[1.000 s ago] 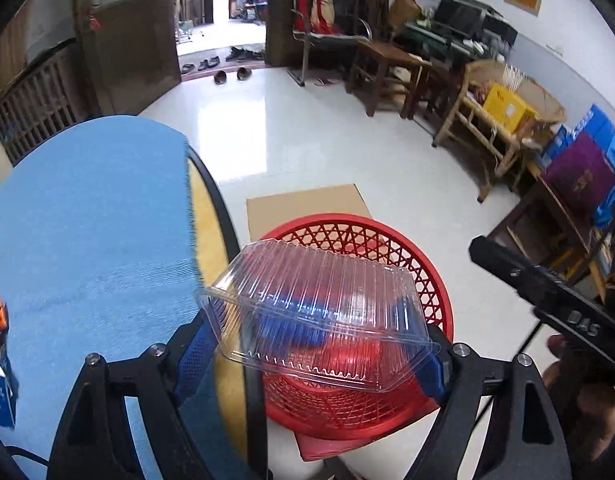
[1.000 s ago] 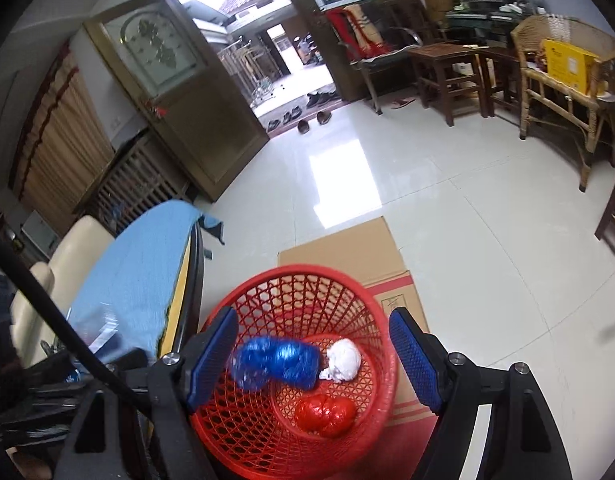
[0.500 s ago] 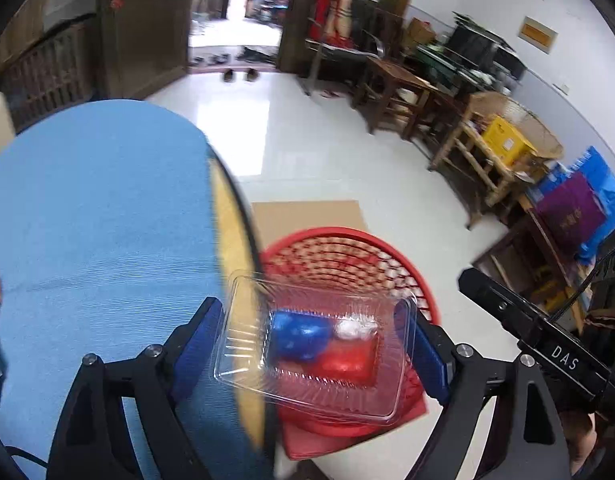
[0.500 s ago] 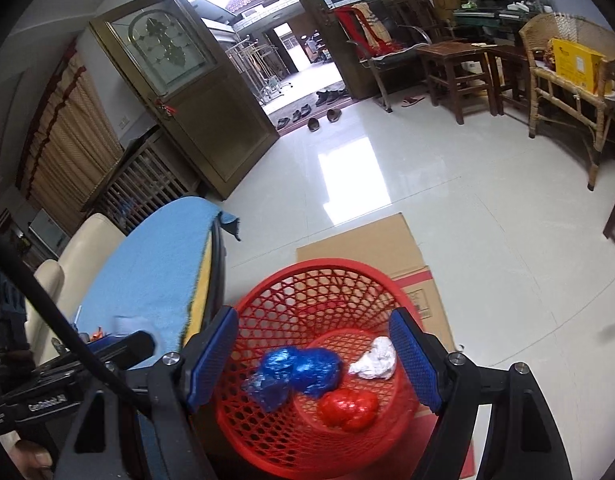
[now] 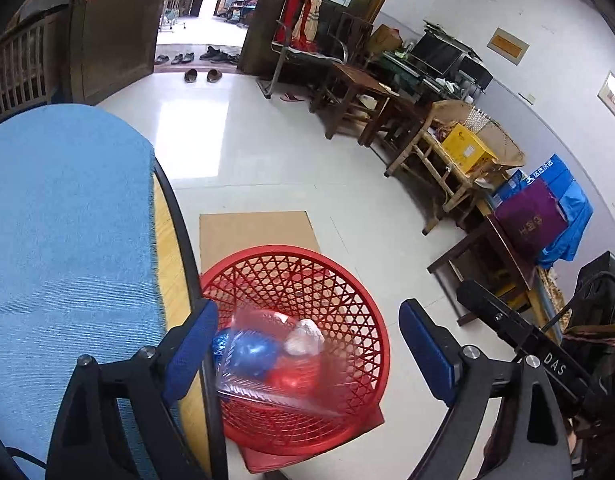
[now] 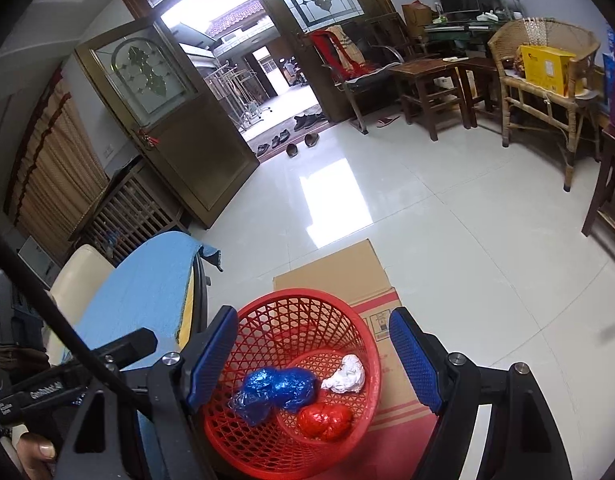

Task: Collect trash
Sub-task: 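Drop the blue bag into the red basket while the left tool drops the clear tray, then grasp the blue toothpaste box with the left tool and lift it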

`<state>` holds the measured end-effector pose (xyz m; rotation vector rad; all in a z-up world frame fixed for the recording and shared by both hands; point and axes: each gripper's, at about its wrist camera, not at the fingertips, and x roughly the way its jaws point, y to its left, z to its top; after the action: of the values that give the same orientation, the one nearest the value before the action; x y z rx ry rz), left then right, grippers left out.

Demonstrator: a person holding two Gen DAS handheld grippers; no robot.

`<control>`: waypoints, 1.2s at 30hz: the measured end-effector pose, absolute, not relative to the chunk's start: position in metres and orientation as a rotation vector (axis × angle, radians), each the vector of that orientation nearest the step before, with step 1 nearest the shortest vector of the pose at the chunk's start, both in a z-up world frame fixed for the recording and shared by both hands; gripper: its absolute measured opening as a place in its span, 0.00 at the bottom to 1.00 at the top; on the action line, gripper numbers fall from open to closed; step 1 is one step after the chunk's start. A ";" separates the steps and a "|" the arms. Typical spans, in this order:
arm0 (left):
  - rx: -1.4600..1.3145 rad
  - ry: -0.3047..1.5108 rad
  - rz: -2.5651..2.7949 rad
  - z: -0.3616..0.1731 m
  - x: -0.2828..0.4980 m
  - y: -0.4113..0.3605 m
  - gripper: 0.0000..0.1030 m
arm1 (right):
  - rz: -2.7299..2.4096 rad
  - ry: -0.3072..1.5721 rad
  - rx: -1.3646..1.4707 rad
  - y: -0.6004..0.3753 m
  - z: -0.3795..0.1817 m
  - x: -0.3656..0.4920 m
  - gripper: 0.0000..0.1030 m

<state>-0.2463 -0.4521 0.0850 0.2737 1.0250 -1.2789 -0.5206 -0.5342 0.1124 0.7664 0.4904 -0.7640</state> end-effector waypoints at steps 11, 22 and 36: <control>0.232 0.944 -1.163 0.098 -0.218 -0.395 0.89 | -0.736 0.518 0.767 -0.529 0.107 -0.514 0.78; 0.148 0.815 -0.691 0.096 -0.150 -0.229 0.89 | -0.511 0.654 0.678 -0.462 0.091 -0.418 0.78; 0.114 0.855 -0.767 0.076 -0.055 -0.155 0.89 | -0.356 0.719 0.541 -0.382 0.109 -0.355 0.78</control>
<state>-0.0549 -0.1555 0.0759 0.1141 0.8552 -0.7669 -0.3554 -0.3820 0.1090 0.5408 0.7188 -0.3558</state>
